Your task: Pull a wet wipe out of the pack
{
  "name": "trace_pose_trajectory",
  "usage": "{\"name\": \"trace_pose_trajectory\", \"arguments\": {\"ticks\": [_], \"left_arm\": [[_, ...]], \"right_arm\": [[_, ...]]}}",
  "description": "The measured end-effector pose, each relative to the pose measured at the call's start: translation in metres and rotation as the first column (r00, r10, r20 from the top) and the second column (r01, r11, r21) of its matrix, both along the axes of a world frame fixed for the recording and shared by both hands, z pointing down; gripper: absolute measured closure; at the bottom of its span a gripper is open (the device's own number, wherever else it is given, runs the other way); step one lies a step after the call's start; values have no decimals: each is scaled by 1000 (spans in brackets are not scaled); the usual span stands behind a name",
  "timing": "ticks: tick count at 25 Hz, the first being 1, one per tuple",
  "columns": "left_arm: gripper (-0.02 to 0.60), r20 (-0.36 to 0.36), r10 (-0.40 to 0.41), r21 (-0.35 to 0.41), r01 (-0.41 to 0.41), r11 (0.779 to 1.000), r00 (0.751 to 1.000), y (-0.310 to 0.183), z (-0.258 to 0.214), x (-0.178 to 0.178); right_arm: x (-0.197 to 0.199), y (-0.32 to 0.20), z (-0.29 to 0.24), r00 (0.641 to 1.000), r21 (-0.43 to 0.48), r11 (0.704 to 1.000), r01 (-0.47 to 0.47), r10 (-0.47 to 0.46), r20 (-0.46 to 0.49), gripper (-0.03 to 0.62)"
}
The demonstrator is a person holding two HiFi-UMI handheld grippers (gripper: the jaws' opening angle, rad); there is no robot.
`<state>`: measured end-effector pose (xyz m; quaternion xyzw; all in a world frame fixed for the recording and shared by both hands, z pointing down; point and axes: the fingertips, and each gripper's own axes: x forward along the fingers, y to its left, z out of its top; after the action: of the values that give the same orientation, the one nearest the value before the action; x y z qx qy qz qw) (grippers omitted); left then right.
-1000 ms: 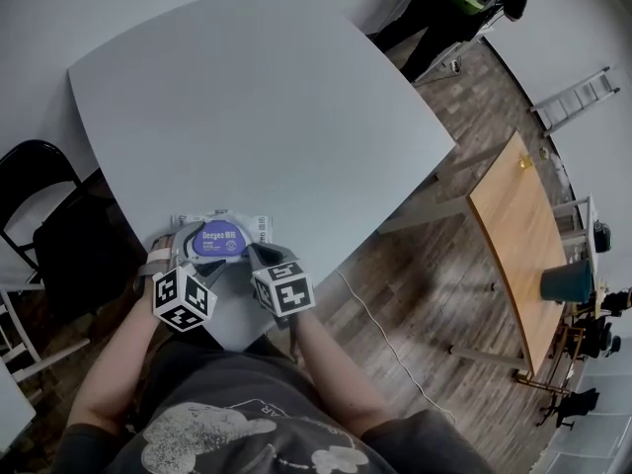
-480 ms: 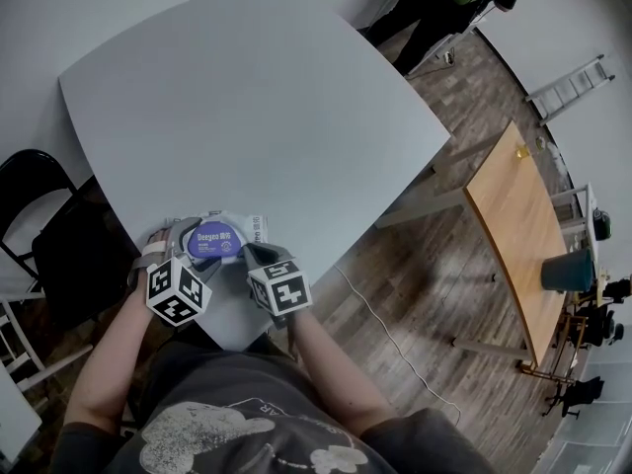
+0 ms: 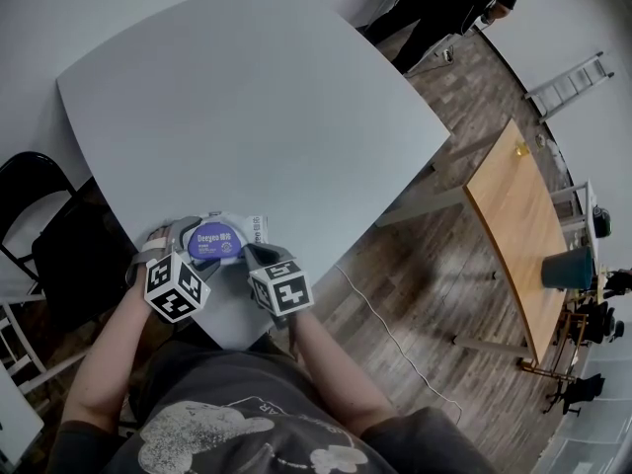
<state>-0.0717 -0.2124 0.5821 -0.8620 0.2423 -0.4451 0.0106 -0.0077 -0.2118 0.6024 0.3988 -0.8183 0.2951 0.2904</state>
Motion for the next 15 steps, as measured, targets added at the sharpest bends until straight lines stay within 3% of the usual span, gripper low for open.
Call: {"name": "trace_pose_trajectory", "arguments": {"ticks": [15], "left_arm": [[204, 17, 55, -78, -54, 996, 998, 1, 17, 6]], "right_arm": [[1, 0, -1, 1000, -8, 1000, -10, 10, 5, 602]]}}
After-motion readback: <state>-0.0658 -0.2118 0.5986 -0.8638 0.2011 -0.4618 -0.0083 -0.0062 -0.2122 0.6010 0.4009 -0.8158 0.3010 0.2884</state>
